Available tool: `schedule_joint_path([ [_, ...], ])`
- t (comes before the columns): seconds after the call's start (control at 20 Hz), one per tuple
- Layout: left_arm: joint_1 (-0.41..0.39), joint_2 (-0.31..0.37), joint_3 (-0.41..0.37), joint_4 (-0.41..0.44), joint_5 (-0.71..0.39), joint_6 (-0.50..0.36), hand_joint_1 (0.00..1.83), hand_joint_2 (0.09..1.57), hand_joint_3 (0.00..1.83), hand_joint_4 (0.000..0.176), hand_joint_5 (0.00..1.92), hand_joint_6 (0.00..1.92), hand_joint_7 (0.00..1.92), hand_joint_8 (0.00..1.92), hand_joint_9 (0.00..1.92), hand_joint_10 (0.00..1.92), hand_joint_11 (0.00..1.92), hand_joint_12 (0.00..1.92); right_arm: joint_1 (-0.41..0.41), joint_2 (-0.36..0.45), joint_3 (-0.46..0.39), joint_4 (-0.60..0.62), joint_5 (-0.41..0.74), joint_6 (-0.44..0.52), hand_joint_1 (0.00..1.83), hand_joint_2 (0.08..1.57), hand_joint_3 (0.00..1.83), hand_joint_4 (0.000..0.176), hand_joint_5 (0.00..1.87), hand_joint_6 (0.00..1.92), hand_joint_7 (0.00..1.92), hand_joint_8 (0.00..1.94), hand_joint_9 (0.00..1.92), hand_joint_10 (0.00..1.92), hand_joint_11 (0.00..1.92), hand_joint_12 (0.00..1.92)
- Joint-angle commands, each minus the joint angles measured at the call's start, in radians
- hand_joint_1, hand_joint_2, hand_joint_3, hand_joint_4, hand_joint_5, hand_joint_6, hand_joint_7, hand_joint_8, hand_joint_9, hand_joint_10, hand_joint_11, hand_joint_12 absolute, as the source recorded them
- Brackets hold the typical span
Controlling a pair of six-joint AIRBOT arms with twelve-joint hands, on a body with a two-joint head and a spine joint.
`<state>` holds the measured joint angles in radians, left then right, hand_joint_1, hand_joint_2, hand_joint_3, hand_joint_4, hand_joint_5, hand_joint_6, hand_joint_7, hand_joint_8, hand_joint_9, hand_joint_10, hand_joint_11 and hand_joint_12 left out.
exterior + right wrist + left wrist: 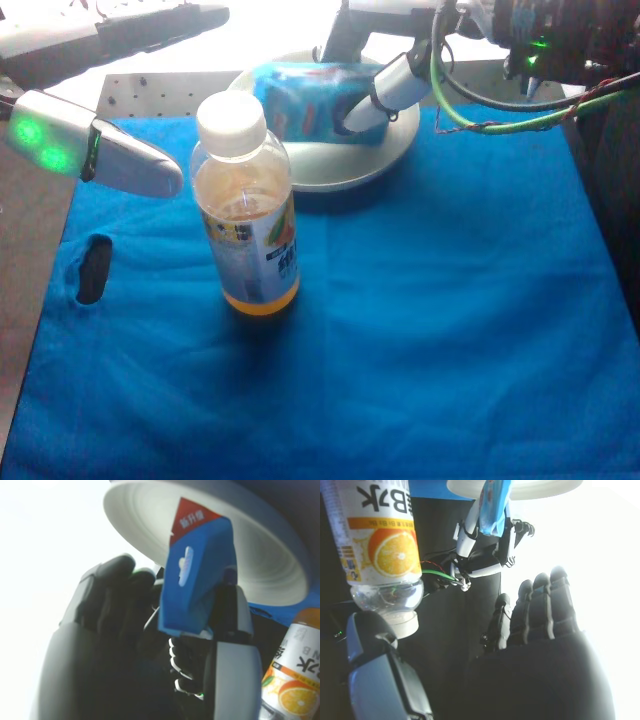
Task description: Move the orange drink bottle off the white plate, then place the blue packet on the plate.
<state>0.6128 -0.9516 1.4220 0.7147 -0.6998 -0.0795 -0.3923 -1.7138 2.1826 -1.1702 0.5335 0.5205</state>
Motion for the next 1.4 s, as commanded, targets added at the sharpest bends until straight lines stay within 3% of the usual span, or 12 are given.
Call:
schedule_joint_path([
  [0.0, -0.014, -0.004, 0.003, -0.053, -0.086, -0.011, 0.61, 0.69, 0.0, 0.165, 0.0, 0.0, 0.0, 0.0, 0.0, 0.0, 0.0, 0.0, 0.007, 0.0, 0.004, 0.052, 0.042, 0.005, 1.18, 0.9, 0.0, 0.0, 1.03, 0.01, 1.12, 0.34, 0.62, 1.07, 0.21, 1.7],
  [0.35, -0.014, -0.004, 0.003, -0.053, -0.087, -0.011, 0.6, 0.69, 0.0, 0.156, 0.0, 0.0, 0.0, 0.0, 0.0, 0.0, 0.0, 0.0, 0.007, -0.001, 0.004, 0.047, 0.052, 0.005, 1.09, 0.81, 0.0, 0.0, 0.99, 0.0, 1.15, 0.0, 0.67, 0.79, 0.23, 1.54],
  [0.45, -0.014, -0.003, 0.006, -0.053, -0.082, -0.012, 0.59, 0.7, 0.0, 0.167, 0.0, 0.0, 0.0, 0.0, 0.0, 0.0, 0.0, 0.0, 0.007, -0.001, 0.005, 0.047, 0.064, 0.005, 0.99, 0.76, 0.0, 0.075, 0.68, 0.0, 0.95, 0.0, 0.59, 0.65, 0.17, 1.49],
  [0.5, -0.014, -0.003, 0.009, -0.053, -0.079, -0.014, 0.59, 0.7, 0.0, 0.167, 0.0, 0.0, 0.0, 0.0, 0.0, 0.0, 0.0, 0.0, 0.007, -0.001, 0.004, 0.047, 0.08, 0.005, 0.99, 0.76, 0.0, 0.075, 0.68, 0.0, 0.95, 0.0, 0.59, 0.65, 0.17, 1.49],
  [0.55, -0.013, -0.002, 0.01, -0.053, -0.078, -0.015, 0.58, 0.7, 0.0, 0.16, 0.0, 0.0, 0.0, 0.0, 0.0, 0.0, 0.0, 0.0, 0.007, 0.0, 0.001, 0.049, 0.095, 0.005, 0.81, 0.63, 0.0, 0.166, 0.19, 0.0, 0.38, 0.0, 0.4, 0.17, 0.07, 1.18],
  [0.6, -0.013, 0.0, 0.009, -0.054, -0.076, -0.015, 0.59, 0.7, 0.0, 0.156, 0.0, 0.0, 0.0, 0.0, 0.0, 0.0, 0.0, 0.0, 0.008, 0.013, -0.018, 0.058, 0.114, 0.005, 0.77, 0.59, 0.0, 0.174, 0.04, 0.0, 0.17, 0.02, 0.22, 0.04, 0.01, 0.83],
  [0.65, -0.013, 0.002, 0.009, -0.056, -0.074, -0.016, 0.59, 0.7, 0.0, 0.156, 0.0, 0.0, 0.0, 0.0, 0.0, 0.0, 0.0, 0.0, 0.009, 0.03, -0.042, 0.067, 0.124, 0.005, 0.77, 0.59, 0.0, 0.174, 0.04, 0.0, 0.17, 0.02, 0.22, 0.04, 0.01, 0.83],
  [0.7, -0.013, 0.005, 0.009, -0.06, -0.073, -0.016, 0.56, 0.71, 0.01, 0.126, 0.0, 0.0, 0.0, 0.0, 0.0, 0.0, 0.0, 0.0, 0.015, 0.053, -0.066, 0.074, 0.136, 0.005, 0.73, 0.59, 0.0, 0.176, 0.0, 0.0, 0.01, 0.0, 0.02, 0.01, 0.0, 0.15],
  [0.9, -0.009, 0.032, -0.001, -0.112, -0.074, 0.014, 0.52, 0.71, 0.0, 0.164, 0.0, 0.0, 0.0, 0.0, 0.0, 0.0, 0.0, 0.0, 0.046, 0.164, -0.182, 0.12, 0.185, -0.014, 0.79, 0.57, 0.0, 0.176, 0.0, 0.0, 0.0, 0.0, 0.0, 0.0, 0.0, 0.0],
  [1.1, 0.005, 0.076, -0.023, -0.204, -0.094, 0.088, 0.43, 0.72, 0.01, 0.11, 0.0, 0.0, 0.0, 0.0, 0.0, 0.0, 0.0, 0.0, 0.069, 0.294, -0.334, 0.178, 0.185, -0.119, 0.69, 0.54, 0.0, 0.176, 0.0, 0.0, 0.0, 0.0, 0.0, 0.0, 0.0, 0.0],
  [1.2, 0.032, 0.094, -0.036, -0.287, -0.135, 0.136, 0.43, 0.7, 0.0, 0.167, 0.0, 0.0, 0.0, 0.0, 0.0, 0.0, 0.0, 0.0, 0.07, 0.342, -0.397, 0.228, 0.187, -0.182, 0.74, 0.56, 0.0, 0.176, 0.0, 0.0, 0.0, 0.0, 0.0, 0.0, 0.0, 0.0],
  [1.35, 0.062, 0.112, -0.055, -0.377, -0.193, 0.197, 0.39, 0.75, 0.02, 0.176, 0.0, 0.0, 0.0, 0.0, 0.0, 0.0, 0.0, 0.0, 0.07, 0.411, -0.464, 0.293, 0.237, -0.203, 0.74, 0.52, 0.0, 0.176, 0.0, 0.0, 0.0, 0.0, 0.0, 0.0, 0.0, 0.0],
])
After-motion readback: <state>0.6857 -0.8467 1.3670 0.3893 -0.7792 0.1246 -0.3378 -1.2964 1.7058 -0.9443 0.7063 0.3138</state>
